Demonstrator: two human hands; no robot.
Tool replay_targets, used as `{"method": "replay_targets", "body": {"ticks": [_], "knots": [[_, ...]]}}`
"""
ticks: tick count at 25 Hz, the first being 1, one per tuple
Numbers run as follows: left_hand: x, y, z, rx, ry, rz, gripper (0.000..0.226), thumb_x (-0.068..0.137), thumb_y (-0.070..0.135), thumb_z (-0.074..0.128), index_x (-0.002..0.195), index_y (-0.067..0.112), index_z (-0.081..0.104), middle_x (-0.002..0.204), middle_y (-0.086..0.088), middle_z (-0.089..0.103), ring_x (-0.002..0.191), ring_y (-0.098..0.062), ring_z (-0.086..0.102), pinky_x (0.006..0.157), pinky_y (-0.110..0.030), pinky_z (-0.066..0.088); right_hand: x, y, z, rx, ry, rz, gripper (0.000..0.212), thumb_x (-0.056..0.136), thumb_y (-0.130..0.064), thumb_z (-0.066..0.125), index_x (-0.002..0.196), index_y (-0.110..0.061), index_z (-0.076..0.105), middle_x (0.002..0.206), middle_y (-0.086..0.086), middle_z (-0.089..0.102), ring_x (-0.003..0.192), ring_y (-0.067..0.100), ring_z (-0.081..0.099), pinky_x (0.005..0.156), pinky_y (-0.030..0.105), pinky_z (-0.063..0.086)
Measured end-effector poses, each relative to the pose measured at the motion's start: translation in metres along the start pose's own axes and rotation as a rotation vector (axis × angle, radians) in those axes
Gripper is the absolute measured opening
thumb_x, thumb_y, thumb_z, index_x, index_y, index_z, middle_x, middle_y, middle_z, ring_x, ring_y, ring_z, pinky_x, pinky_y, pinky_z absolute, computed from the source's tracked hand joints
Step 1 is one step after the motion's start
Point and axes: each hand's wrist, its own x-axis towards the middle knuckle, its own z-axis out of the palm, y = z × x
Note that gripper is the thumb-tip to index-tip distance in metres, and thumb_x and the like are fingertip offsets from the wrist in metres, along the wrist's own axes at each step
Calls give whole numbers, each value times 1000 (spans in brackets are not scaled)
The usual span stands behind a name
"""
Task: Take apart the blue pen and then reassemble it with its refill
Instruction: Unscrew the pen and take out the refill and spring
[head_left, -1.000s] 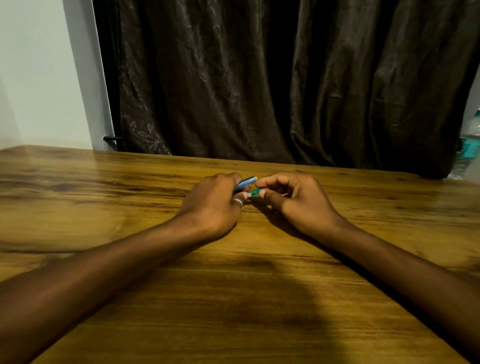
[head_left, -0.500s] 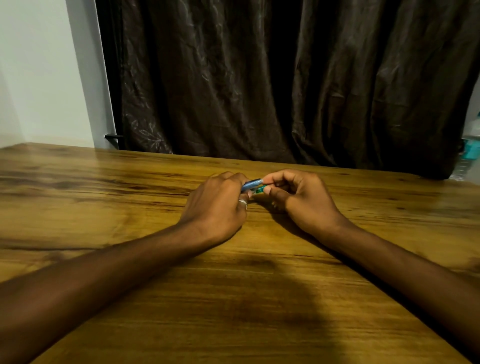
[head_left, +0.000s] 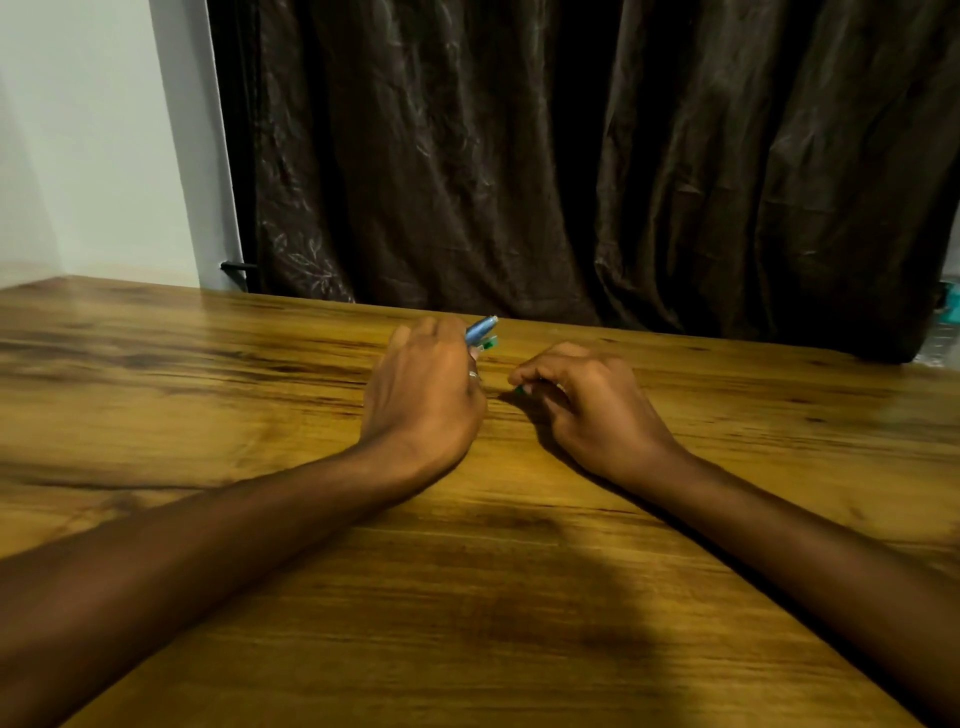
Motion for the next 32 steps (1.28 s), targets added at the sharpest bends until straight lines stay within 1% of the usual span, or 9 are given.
{"method": "replay_targets", "body": {"ticks": [3,6,15,19,21,23,26,30,32], "knots": [[0,0,-1,13,19,-25,31,99,24,52,129,16,52,122,-6,58,111,-23,52,91,-41,50,2,2,11,-65,-72,-85,19,89,-12,69,103,-21,77,98,-1,73,94,18,66,79,37,55],[0,0,0,30,26,-43,30,99,24,52,127,16,53,122,-7,59,112,-24,52,91,-42,50,4,3,15,-69,-115,-77,20,90,-13,67,104,-24,76,98,-3,72,94,20,64,81,38,53],[2,1,2,22,13,-79,31,98,23,54,128,17,53,121,-4,60,111,-21,52,90,-37,49,4,1,12,-49,-153,30,28,92,-20,66,120,-21,66,110,-4,69,105,16,59,83,26,43],[2,1,1,-25,4,-56,32,97,24,56,129,20,55,120,-1,61,111,-17,53,91,-37,50,3,-4,2,-14,-13,93,26,95,-23,63,120,-21,67,108,-8,68,99,7,59,79,18,42],[4,2,-2,-83,-33,4,30,99,27,54,128,21,59,117,1,63,110,-16,54,89,-36,50,4,-7,-3,125,114,179,22,96,-24,62,117,-22,69,102,-13,69,90,-2,61,72,11,43],[7,4,-6,-161,-79,74,28,99,30,55,124,22,63,112,2,67,105,-15,57,87,-38,52,5,-7,-6,317,186,262,19,95,-22,65,113,-22,71,100,-12,73,90,0,67,75,17,52],[11,3,-10,-286,-132,125,25,96,31,59,117,23,69,105,3,72,98,-14,65,84,-39,54,4,-5,-10,602,155,381,17,92,-11,67,107,-17,75,97,-1,78,92,9,72,81,24,57],[16,-2,-12,-425,-216,71,14,96,31,62,106,26,70,84,10,68,74,-4,62,64,-27,49,5,-8,-15,968,158,583,18,90,-1,67,106,-6,74,92,9,77,76,8,72,67,20,57],[18,-5,-11,-467,-228,60,13,95,30,63,104,25,71,87,9,69,78,-4,64,67,-27,50,7,-7,-15,1114,180,649,19,89,5,65,106,0,72,91,12,75,78,11,71,71,20,59]]}}
